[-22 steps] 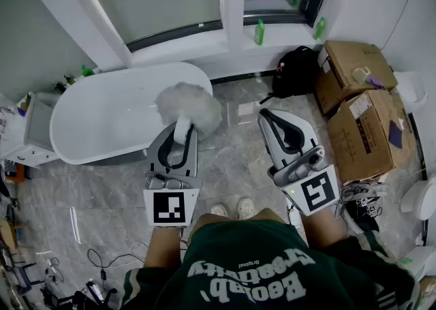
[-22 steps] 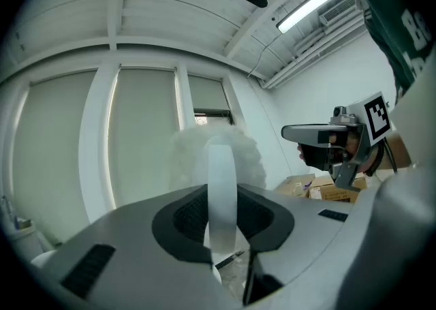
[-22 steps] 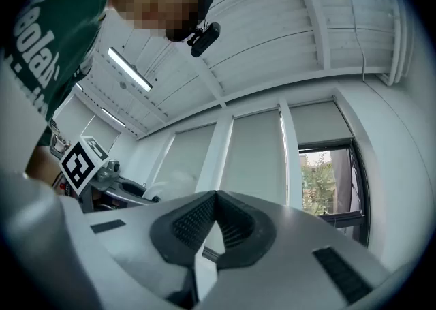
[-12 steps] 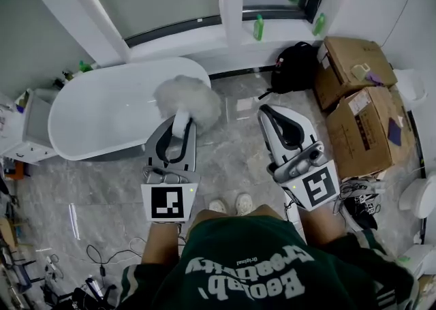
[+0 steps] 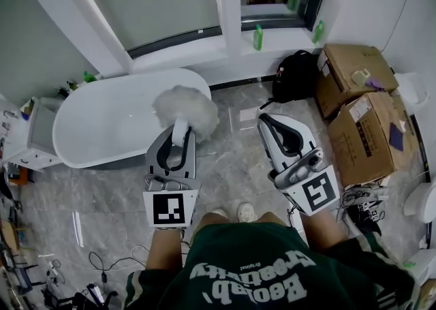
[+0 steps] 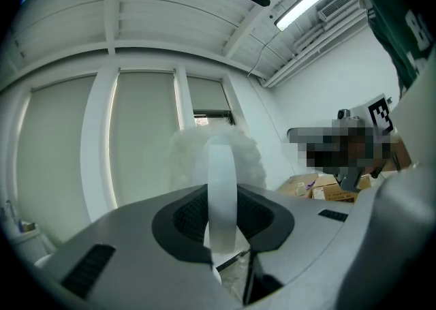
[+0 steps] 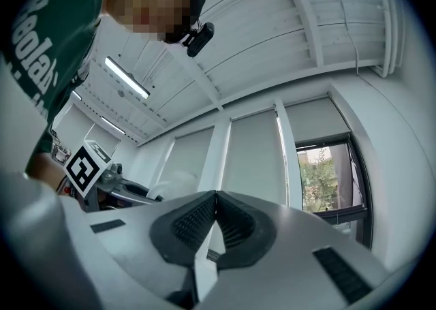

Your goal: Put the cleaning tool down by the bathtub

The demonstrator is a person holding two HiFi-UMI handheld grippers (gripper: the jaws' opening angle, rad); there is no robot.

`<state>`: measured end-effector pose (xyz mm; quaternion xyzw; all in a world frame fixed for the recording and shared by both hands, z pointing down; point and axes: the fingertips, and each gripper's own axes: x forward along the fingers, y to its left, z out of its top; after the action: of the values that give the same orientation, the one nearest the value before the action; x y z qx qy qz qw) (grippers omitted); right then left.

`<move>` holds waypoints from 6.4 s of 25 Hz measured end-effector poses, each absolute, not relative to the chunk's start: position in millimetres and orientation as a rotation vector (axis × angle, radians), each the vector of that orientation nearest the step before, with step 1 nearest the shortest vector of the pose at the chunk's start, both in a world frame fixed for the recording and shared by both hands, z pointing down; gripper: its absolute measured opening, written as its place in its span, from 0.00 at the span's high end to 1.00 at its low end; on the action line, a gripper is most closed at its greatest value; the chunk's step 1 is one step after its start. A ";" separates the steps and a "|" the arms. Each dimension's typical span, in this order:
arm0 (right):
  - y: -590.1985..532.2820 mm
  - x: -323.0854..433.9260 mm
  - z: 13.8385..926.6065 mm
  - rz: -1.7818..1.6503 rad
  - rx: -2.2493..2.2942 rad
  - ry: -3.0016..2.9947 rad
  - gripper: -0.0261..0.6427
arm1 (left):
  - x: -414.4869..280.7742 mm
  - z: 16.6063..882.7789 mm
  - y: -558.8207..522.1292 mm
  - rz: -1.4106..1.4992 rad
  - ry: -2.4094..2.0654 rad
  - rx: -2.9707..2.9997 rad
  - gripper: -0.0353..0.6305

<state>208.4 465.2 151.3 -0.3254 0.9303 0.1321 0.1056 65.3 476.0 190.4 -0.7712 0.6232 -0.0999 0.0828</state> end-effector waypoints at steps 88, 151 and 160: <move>-202.8 19.0 255.1 0.087 -0.892 2.898 0.94 | -114.3 317.6 -169.6 -0.468 2.200 -2.300 0.81; -290.4 -174.9 431.9 -0.033 -0.595 3.171 0.94 | -316.1 718.7 -266.1 -1.424 2.576 -2.438 0.81; -312.0 -187.6 457.1 -0.096 -0.642 3.178 0.94 | -334.7 779.9 -286.0 -1.535 2.651 -2.514 0.81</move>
<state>-187.6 -312.0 457.1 -0.1977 0.9785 -0.0294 -0.0508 -334.7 -286.0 779.9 -0.5816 0.6133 -0.3551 -0.3994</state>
